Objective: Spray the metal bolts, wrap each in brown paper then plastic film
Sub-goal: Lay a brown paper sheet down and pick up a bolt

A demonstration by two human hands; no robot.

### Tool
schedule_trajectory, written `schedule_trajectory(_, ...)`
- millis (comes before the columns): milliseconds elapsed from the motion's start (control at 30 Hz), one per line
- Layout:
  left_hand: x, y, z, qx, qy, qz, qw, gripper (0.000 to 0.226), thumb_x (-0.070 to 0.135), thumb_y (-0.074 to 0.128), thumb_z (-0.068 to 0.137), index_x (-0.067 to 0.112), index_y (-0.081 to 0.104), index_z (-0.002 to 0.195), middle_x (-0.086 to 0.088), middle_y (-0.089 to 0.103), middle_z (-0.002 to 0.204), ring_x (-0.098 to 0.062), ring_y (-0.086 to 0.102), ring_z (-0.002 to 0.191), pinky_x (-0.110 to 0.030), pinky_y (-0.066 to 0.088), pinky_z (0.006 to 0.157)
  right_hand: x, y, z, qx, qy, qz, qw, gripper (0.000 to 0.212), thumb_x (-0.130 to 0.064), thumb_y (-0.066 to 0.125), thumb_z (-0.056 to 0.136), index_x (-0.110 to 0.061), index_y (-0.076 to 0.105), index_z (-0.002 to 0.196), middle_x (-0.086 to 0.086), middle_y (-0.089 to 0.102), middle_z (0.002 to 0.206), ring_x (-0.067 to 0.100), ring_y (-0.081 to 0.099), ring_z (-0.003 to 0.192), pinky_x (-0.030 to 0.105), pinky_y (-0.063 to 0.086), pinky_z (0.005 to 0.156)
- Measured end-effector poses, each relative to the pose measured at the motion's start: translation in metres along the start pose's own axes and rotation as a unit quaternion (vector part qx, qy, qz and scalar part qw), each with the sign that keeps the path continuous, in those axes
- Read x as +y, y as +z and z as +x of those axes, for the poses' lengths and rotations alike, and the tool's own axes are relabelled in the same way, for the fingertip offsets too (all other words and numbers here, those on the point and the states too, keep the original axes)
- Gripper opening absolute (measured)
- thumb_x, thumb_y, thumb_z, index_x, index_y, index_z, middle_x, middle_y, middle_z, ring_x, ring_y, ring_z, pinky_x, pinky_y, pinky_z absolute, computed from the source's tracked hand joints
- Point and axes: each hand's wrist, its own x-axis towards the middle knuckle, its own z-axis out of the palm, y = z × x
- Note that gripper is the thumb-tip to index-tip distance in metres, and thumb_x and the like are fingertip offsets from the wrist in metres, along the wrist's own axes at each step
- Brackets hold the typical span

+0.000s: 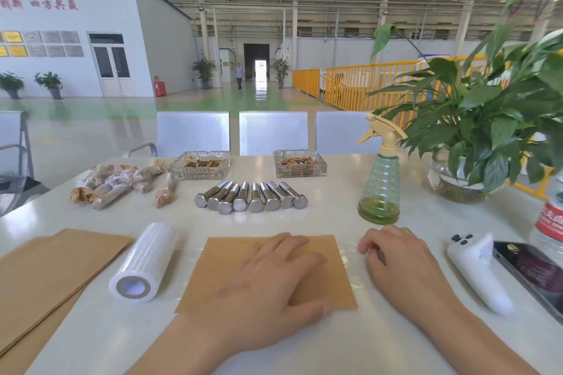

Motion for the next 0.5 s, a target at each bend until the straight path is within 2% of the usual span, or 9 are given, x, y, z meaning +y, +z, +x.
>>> schedule_trajectory(67,-0.004,0.000,0.002,-0.028,-0.024,-0.044,0.998,0.068,0.083,0.029,0.089,0.059,0.012,0.150,0.025,0.002,0.166,0.003,-0.012,0.151,-0.036,-0.001,0.126,0.000,0.000,0.000,0.003,0.000,0.004,1.000,0.020,-0.020,0.052,0.094,-0.036,0.064,0.093,-0.018,0.050,0.085,0.010,0.046,0.092,0.031,0.040,0.085)
schedule_trajectory(167,-0.009,0.005,0.005,-0.039,-0.069,-0.041,0.996,0.060,0.073,0.015,0.098,0.056,0.008,0.155,0.020,-0.002,0.169,-0.006,-0.014,0.154,-0.039,-0.006,0.127,0.000,0.000,0.000,0.004,-0.001,0.005,1.000,0.020,-0.019,0.052,0.094,-0.036,0.064,0.093,-0.018,0.050,0.085,0.010,0.047,0.093,0.032,0.041,0.086)
schedule_trajectory(300,-0.014,0.014,0.007,-0.067,-0.129,-0.008,0.989,0.063,0.070,0.017,0.100,0.051,0.002,0.158,0.015,-0.009,0.170,-0.016,-0.016,0.156,-0.043,-0.007,0.126,0.001,0.001,0.000,0.004,-0.007,-0.003,1.000,0.024,-0.017,0.050,0.096,-0.037,0.064,0.095,-0.018,0.049,0.085,0.010,0.046,0.094,0.031,0.040,0.085)
schedule_trajectory(500,-0.012,0.017,0.009,-0.064,-0.149,-0.008,0.987,0.067,0.071,0.021,0.098,0.048,0.002,0.158,0.014,-0.010,0.170,-0.017,-0.015,0.156,-0.046,-0.007,0.126,0.000,0.001,-0.002,0.006,-0.009,0.002,1.000,0.025,-0.015,0.050,0.097,-0.036,0.063,0.095,-0.015,0.053,0.088,0.013,0.049,0.097,0.034,0.043,0.089)
